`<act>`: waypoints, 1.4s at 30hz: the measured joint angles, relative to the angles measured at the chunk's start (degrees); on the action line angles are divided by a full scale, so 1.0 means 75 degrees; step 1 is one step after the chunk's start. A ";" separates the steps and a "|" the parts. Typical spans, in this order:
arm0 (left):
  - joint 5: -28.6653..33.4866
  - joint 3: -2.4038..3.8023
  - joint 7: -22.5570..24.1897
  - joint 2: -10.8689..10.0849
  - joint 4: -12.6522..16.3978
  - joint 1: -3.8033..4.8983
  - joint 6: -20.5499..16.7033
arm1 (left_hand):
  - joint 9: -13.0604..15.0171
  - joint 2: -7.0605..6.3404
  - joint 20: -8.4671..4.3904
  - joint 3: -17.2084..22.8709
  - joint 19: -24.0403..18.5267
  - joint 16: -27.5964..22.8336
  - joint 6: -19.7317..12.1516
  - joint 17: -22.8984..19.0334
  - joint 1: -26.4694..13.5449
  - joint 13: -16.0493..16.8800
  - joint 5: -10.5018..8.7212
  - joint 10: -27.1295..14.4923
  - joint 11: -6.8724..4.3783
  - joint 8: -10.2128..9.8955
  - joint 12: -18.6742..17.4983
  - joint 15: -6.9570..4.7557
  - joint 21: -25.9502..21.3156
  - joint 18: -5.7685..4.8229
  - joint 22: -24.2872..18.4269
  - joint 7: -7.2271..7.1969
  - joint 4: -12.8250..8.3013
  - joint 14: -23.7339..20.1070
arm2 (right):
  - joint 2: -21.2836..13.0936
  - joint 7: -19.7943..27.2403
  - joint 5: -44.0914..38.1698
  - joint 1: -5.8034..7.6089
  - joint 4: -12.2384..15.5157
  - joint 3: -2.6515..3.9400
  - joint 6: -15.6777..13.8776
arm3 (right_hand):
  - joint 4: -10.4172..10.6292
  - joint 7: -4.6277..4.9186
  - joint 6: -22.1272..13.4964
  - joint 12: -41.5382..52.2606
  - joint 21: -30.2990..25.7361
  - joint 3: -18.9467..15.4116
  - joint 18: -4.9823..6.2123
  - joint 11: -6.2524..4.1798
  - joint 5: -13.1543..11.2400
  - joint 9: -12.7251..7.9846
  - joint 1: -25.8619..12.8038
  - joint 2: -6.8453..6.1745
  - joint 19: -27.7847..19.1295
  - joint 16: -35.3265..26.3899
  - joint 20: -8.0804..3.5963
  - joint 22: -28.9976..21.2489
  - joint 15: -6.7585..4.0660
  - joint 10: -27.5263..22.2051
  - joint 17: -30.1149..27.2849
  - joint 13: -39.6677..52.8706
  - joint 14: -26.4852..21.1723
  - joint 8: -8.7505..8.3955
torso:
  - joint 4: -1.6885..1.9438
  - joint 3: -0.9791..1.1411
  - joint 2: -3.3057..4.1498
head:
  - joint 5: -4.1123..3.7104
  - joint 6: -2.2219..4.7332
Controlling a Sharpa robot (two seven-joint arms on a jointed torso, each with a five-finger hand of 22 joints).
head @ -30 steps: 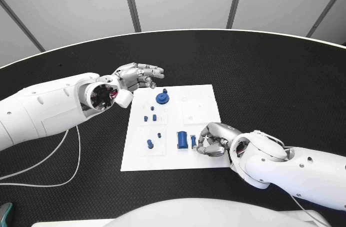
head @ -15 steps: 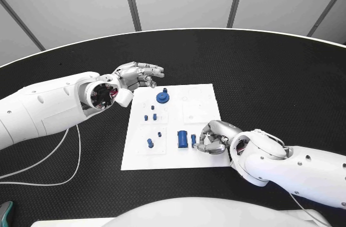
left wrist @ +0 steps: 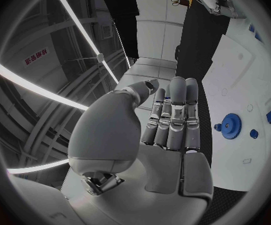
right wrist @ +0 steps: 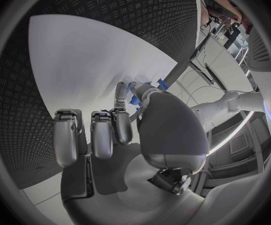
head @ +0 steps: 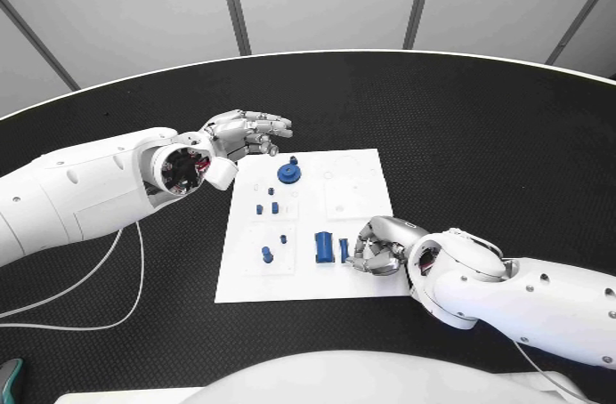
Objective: Assemble the parts on the task board
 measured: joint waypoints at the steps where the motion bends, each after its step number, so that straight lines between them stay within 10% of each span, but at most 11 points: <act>1: 0.0000 0.0000 0.0000 0.0002 -0.0002 0.0000 0.0001 | 0.0000 0.0000 0.0000 0.0000 0.0000 0.0000 0.0000 0.0000 0.0000 0.0000 0.0000 0.0000 0.0000 0.0000 0.0000 0.0000 0.0000 0.0000 0.0000 0.0000 0.0000 0.0000 | 0.0001 0.0000 0.0000 0.0000 -0.0003 0.0000 0.0016 | -0.0018 0.0000 0.0000 0.0000 0.0000 -0.0018 0.0000 0.0000 -0.0048 -0.0007 0.0038 -0.0038 0.0000 0.0000 0.0000 0.0000 0.0000 0.0000 0.0000 0.0000 0.0000 0.0000 | 0.0000 0.0000 0.0000 | 0.0000 0.0000; 16: 0.0000 -0.0001 -0.0001 0.0028 -0.0042 -0.0001 0.0024 | 0.0000 0.0000 0.0000 0.0000 0.0000 0.0000 0.0000 0.0000 0.0000 0.0000 0.0000 0.0000 0.0000 0.0000 0.0000 0.0000 0.0000 0.0000 0.0000 0.0000 0.0000 0.0000 | -0.0158 0.0149 0.0000 0.0000 0.0219 0.0000 -0.0135 | -0.0022 0.0000 0.0000 -0.0039 0.0000 -0.0225 0.0000 0.0000 -0.0761 -0.0113 0.0218 -0.0219 0.0000 0.0000 0.0000 0.0000 0.0000 0.0000 -0.0001 -0.0001 0.0000 0.0029 | -0.0015 0.0007 -0.0011 | -0.0001 0.0034; 27: 0.0007 -0.0002 0.0082 0.0095 -0.0119 -0.0008 0.0034 | 0.0013 0.0000 0.0000 -0.0016 0.0000 0.0000 -0.0028 -0.0027 0.0000 0.0015 0.0000 -0.0003 -0.0003 0.0000 0.0045 -0.0028 -0.0003 0.0000 -0.0014 0.0028 0.0060 -0.0028 | -0.0835 0.1547 0.1313 0.0026 0.0516 0.0005 -0.1259 | 0.0096 0.0236 -0.0455 -0.0705 -0.0328 -0.0342 0.0000 0.0115 -0.0320 -0.0357 0.0444 -0.0241 0.0000 -0.0231 0.0000 0.0000 0.0069 0.0000 -0.0001 0.0000 -0.0028 -0.0278 | -0.0056 -0.0003 -0.0062 | 0.0008 0.0116; 32: 0.0269 -0.0003 0.0267 0.0147 -0.0186 -0.0072 -0.0075 | 0.0017 0.0000 0.0060 -0.0040 -0.0148 -0.0125 -0.0056 -0.0132 0.0000 0.0014 0.0000 -0.0075 0.0017 0.0000 0.0045 0.0022 -0.0185 0.0000 -0.0082 -0.0001 0.0152 -0.0416 | -0.0959 0.2969 0.3137 0.0276 0.0089 0.0008 -0.1831 | 0.0110 0.0526 -0.0881 -0.2573 -0.2285 -0.0356 0.0366 0.0384 -0.0041 -0.0599 0.0899 -0.0224 -0.0037 -0.1052 0.0176 0.0000 0.0248 -0.0742 -0.0002 -0.0004 -0.0022 -0.0700 | -0.0138 -0.0013 -0.0146 | 0.0062 0.0229; 37: 0.0674 -0.0004 0.0536 0.0232 -0.0291 -0.0170 -0.0282 | 0.0052 0.0000 0.0227 -0.0010 -0.0830 -0.1064 -0.0126 -0.0647 0.0000 -0.0080 0.0000 -0.0276 0.0110 0.0069 0.0020 0.0190 -0.0929 -0.0002 -0.0438 0.0069 0.0290 -0.1507 | -0.0796 0.4325 0.5222 0.0606 -0.0619 0.0009 -0.1929 | 0.0023 0.0828 -0.1320 -0.6632 -0.7531 -0.0178 0.1175 0.0666 0.0046 -0.0784 0.1357 -0.0172 -0.1537 -0.4482 0.0478 -0.1002 0.0541 -0.2615 -0.2415 -0.2400 -0.1017 -0.1072 | -0.0250 -0.0042 -0.0281 | 0.0125 0.0484; 42: 0.1178 -0.0004 0.0872 0.0377 -0.0482 -0.0284 -0.0563 | 0.0067 0.0000 0.0591 0.0001 -0.1466 -0.2742 -0.0270 -0.1460 0.0000 -0.0376 0.0000 -0.0385 0.0219 0.0112 -0.0257 0.0470 -0.2226 -0.0001 -0.1168 0.0129 0.0490 -0.2252 | -0.0507 0.5449 0.7024 0.0896 -0.1475 0.0083 -0.1793 | 0.0037 0.0996 -0.1488 -0.8222 -0.9876 0.0131 0.1254 0.0922 0.0018 -0.1039 0.1534 -0.0215 -0.2271 -0.7144 0.0742 -0.2623 0.0799 -0.2960 -0.4080 -0.4311 -0.2135 -0.1375 | -0.0362 -0.0089 -0.0430 | 0.0207 0.0832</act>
